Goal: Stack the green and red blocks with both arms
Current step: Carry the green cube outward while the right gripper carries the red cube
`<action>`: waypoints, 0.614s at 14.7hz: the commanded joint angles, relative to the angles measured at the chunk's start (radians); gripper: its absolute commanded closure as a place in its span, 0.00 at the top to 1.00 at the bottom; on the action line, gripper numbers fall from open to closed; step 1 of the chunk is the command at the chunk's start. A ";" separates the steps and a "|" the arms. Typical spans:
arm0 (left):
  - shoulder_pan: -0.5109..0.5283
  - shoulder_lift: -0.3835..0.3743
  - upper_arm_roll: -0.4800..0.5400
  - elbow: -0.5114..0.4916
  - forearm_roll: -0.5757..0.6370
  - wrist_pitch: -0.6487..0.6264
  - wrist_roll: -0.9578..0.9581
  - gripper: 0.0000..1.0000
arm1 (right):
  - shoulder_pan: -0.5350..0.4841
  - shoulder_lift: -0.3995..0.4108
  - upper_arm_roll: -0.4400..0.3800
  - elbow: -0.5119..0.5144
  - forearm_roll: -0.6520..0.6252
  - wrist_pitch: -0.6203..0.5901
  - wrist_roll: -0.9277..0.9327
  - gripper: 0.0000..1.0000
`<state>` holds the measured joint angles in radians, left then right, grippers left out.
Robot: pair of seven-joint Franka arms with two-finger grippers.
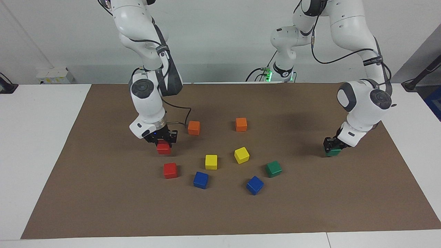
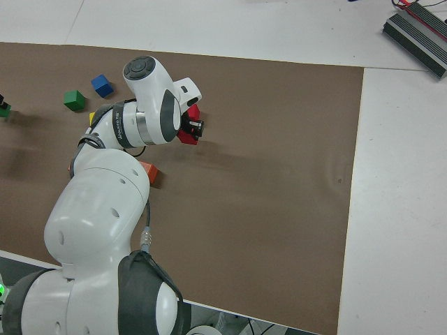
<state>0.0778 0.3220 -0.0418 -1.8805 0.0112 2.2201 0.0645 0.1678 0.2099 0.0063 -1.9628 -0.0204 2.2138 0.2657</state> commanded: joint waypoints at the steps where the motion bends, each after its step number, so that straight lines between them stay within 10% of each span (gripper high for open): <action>1: -0.004 -0.007 0.008 -0.037 0.004 0.049 -0.014 0.00 | -0.129 -0.046 0.009 -0.024 0.004 -0.025 -0.156 0.00; 9: -0.009 -0.003 0.008 -0.077 0.004 0.102 -0.080 0.00 | -0.292 -0.030 0.011 -0.113 0.004 0.110 -0.346 0.00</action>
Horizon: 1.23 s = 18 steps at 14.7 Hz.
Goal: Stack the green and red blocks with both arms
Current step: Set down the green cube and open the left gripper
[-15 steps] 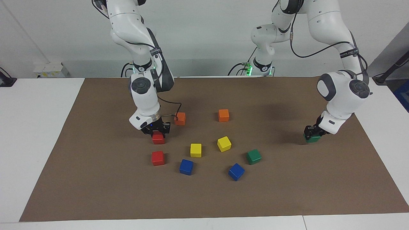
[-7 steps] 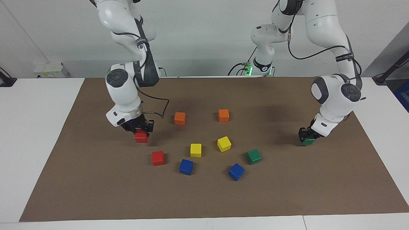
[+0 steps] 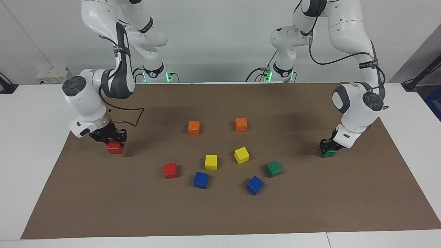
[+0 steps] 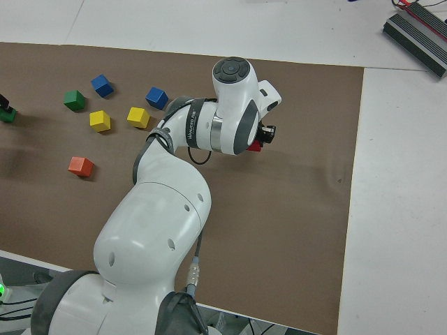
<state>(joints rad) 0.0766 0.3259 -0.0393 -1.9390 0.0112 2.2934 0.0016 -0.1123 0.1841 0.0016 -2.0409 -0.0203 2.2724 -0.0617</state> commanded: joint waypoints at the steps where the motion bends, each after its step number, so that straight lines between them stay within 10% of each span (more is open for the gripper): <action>1: -0.008 -0.007 0.006 -0.018 0.004 0.031 -0.015 0.10 | -0.012 -0.003 0.015 -0.039 0.003 0.055 -0.018 0.00; 2: -0.008 -0.005 0.006 -0.020 0.004 0.037 -0.017 0.65 | -0.013 0.001 0.015 -0.050 0.003 0.056 -0.018 0.00; 3: -0.009 -0.005 0.006 -0.024 0.004 0.041 -0.018 1.00 | -0.020 0.006 0.015 -0.051 0.003 0.064 -0.026 0.00; 18: -0.207 0.090 0.007 0.347 -0.028 -0.178 -0.313 1.00 | -0.035 0.043 0.015 -0.094 0.003 0.168 -0.056 0.00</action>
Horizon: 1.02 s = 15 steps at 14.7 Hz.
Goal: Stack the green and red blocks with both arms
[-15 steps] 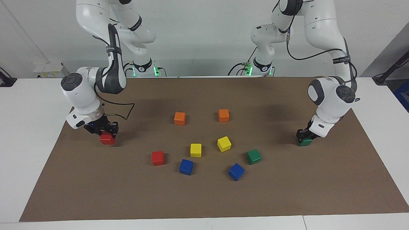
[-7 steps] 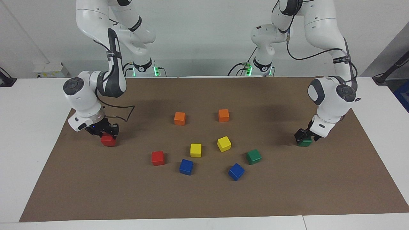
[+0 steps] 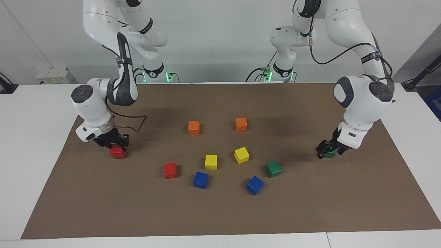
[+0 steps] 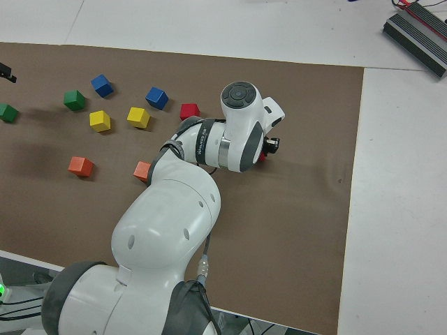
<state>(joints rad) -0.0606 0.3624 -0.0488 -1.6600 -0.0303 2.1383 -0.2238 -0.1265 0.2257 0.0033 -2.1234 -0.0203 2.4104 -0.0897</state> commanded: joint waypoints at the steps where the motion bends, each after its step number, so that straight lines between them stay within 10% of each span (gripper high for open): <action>1: -0.099 0.065 0.017 0.087 0.026 -0.024 -0.138 1.00 | -0.021 0.001 0.014 -0.012 0.003 0.032 -0.030 0.00; 3: -0.151 0.111 0.017 0.147 0.029 -0.037 -0.222 1.00 | -0.021 0.003 0.014 -0.010 0.003 0.032 -0.028 0.00; 4: -0.178 0.143 0.018 0.188 0.029 -0.053 -0.261 1.00 | -0.021 0.004 0.014 -0.010 0.003 0.032 -0.025 0.25; 5: -0.200 0.177 0.023 0.241 0.035 -0.079 -0.287 1.00 | -0.016 0.004 0.014 -0.009 0.003 0.032 -0.021 0.80; 6: -0.223 0.216 0.026 0.305 0.046 -0.125 -0.316 1.00 | -0.018 0.004 0.014 -0.009 0.003 0.029 -0.016 1.00; 15: -0.254 0.222 0.029 0.227 0.099 -0.037 -0.448 1.00 | 0.008 -0.032 0.039 0.147 0.017 -0.200 0.056 1.00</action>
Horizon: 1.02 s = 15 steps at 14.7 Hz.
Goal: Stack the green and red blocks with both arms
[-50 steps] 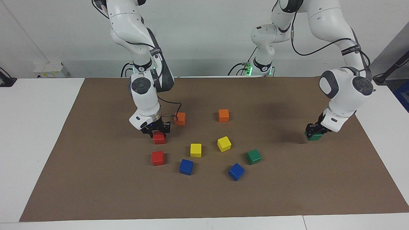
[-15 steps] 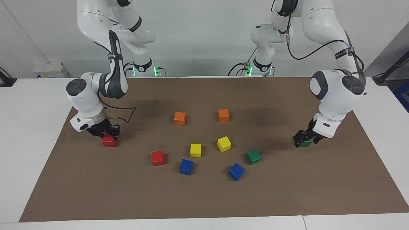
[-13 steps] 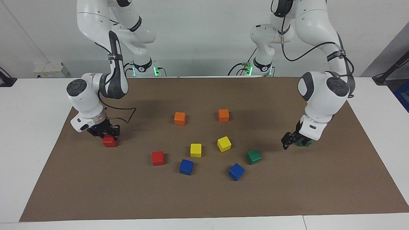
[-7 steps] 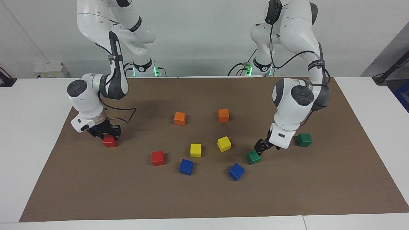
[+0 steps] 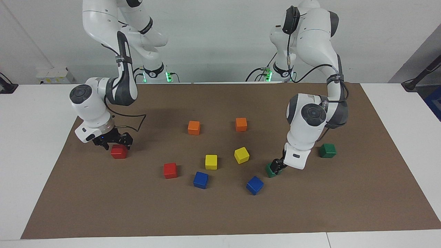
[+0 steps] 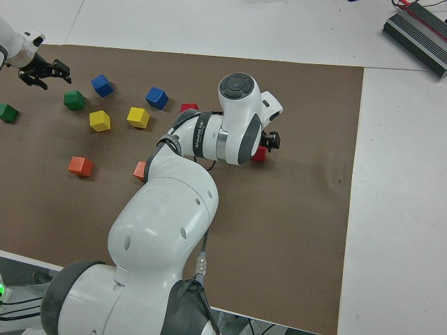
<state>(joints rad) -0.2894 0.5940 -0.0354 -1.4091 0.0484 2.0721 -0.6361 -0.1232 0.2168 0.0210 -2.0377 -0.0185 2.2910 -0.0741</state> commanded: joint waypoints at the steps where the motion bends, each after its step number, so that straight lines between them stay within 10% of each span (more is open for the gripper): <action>1: -0.028 -0.008 0.014 -0.024 0.019 0.036 -0.040 1.00 | 0.022 -0.030 0.036 0.106 0.015 -0.134 0.062 1.00; 8: -0.053 -0.036 0.015 -0.154 0.022 0.141 -0.085 1.00 | 0.166 0.165 0.047 0.523 -0.003 -0.350 0.155 1.00; 15: -0.053 -0.046 0.015 -0.195 0.022 0.201 -0.085 1.00 | 0.272 0.366 0.045 0.732 -0.005 -0.334 0.256 1.00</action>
<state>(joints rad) -0.3319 0.5867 -0.0324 -1.5520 0.0524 2.2447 -0.6999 0.1149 0.4883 0.0652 -1.4393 -0.0181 1.9739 0.1282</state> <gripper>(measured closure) 0.000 0.000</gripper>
